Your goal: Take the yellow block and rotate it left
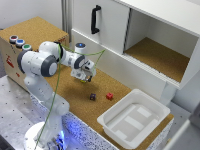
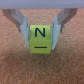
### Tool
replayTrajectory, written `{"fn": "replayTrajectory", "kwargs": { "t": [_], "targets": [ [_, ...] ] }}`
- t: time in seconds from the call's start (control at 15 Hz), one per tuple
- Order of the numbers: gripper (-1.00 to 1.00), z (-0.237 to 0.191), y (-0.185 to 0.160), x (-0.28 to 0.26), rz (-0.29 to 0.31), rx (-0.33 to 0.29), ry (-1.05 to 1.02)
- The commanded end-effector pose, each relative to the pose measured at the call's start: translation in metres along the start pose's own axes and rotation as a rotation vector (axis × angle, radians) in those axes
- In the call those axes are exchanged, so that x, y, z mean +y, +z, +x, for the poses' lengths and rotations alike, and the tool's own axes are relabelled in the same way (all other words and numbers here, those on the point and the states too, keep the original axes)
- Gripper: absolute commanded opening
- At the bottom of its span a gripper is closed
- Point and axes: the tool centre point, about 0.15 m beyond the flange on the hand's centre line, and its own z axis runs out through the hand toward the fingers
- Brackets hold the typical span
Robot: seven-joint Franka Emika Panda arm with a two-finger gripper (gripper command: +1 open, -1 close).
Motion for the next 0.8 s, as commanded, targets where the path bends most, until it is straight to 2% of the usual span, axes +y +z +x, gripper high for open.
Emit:
{"fn": "replayTrajectory", "kwargs": {
  "t": [0.0,0.07,0.2,0.33,0.4,0.47,0.53,0.6,0.73],
  "targets": [
    [-1.0,-0.009,-0.002,-0.019,0.137,-0.046,-0.454],
    [-1.0,-0.008,0.0,-0.018,0.17,-0.039,-0.56],
    [-1.0,-0.008,-0.001,-0.013,0.173,0.01,-0.711],
    [-1.0,-0.005,-0.001,-0.008,0.224,0.064,-0.882],
    [-1.0,-0.003,-0.001,-0.009,0.237,0.071,-0.944],
    [-1.0,-0.001,-0.001,-0.013,0.224,0.071,-1.009],
    [-1.0,0.002,0.0,-0.018,0.238,0.068,-1.072],
    [-1.0,0.003,0.002,-0.025,0.241,0.047,-1.139],
    [-1.0,0.007,0.008,-0.04,0.211,0.002,-1.238]
  ]
}}
